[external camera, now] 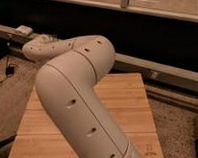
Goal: Place the bottle in the ceramic bowl
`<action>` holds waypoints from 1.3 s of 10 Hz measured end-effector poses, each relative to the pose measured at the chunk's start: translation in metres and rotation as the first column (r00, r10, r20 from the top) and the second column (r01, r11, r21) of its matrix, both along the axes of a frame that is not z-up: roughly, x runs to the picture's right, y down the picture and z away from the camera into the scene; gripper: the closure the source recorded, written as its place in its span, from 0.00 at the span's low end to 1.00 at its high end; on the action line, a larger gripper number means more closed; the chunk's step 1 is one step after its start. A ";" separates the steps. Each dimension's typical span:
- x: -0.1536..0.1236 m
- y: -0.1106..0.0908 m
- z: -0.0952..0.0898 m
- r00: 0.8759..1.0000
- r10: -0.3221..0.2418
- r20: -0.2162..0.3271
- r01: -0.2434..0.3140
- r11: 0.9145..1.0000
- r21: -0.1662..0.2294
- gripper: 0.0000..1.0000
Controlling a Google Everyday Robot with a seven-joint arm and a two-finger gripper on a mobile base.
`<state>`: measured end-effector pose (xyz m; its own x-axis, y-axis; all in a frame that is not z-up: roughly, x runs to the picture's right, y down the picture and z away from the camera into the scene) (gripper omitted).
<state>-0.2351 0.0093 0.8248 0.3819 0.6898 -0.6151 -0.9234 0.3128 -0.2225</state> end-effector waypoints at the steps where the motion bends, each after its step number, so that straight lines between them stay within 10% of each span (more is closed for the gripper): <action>1: -0.001 0.000 0.002 1.000 -0.003 0.000 0.003 1.000 0.000 0.33; 13: 0.006 -0.002 0.011 0.999 0.022 0.027 -0.022 1.000 0.004 0.33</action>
